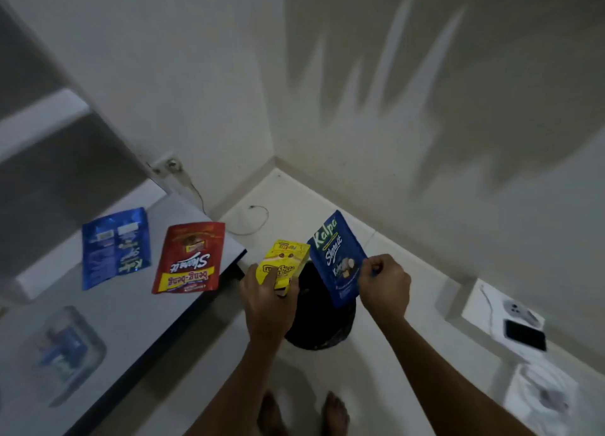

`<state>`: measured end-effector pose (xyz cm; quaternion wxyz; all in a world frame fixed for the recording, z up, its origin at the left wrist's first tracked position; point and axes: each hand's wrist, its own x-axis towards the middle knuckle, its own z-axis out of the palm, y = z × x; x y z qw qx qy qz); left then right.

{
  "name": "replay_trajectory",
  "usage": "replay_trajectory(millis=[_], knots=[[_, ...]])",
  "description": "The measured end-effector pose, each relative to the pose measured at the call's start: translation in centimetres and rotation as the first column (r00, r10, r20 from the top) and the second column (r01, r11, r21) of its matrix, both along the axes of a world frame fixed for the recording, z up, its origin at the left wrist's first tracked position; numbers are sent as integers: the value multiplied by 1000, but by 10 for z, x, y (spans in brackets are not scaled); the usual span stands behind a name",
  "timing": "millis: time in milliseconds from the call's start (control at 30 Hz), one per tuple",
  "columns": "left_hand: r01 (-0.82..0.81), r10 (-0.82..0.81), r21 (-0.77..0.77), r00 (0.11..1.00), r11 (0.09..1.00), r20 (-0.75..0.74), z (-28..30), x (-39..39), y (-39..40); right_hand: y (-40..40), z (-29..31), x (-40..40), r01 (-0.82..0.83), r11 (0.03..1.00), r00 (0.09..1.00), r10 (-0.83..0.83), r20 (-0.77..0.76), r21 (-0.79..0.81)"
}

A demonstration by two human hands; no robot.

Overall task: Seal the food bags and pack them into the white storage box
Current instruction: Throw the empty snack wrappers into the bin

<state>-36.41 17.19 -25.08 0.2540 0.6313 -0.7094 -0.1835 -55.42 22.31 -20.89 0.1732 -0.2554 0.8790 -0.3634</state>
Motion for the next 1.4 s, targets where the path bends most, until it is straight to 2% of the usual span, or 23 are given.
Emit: replay_trajectory(millis=[100, 200, 367, 500, 567, 633, 800, 1033, 1233, 1333, 1400], knots=[[65, -67, 110, 998, 992, 11, -62, 9, -8, 1, -54, 10, 1, 989, 999, -8, 45, 150], [63, -85, 237, 993, 969, 84, -127, 15, -11, 1, -118, 17, 8, 972, 999, -19, 43, 234], [38, -83, 318, 988, 947, 128, -206, 6, -10, -3, -214, 22, 16, 944, 997, -41, 67, 330], [56, -107, 365, 987, 929, 122, -254, -6, -20, -13, -263, 22, 0, 935, 996, -33, 85, 354], [64, -107, 396, 991, 916, 86, -266, -12, -26, -19, -275, 22, -30, 931, 995, -9, 103, 363], [72, -133, 439, 985, 896, 111, -268, -15, -30, -24, -279, 23, -63, 925, 994, 26, 102, 376], [69, -130, 446, 986, 892, 108, -222, -13, -34, -31, -240, 24, -116, 916, 989, 71, 128, 385], [23, -28, 319, 1000, 947, 12, -91, -2, -41, -47, -118, 38, -162, 952, 982, 131, 133, 259], [-112, 115, 42, 991, 993, -62, 8, 52, -34, -60, -24, 82, -304, 951, 946, 295, 133, 58], [-205, 215, 135, 974, 970, -71, 40, 92, -25, -67, -2, 111, -382, 924, 912, 375, 167, 8], [-264, 273, 132, 960, 955, -55, 50, 122, -22, -73, 7, 130, -415, 910, 895, 410, 176, -11]])
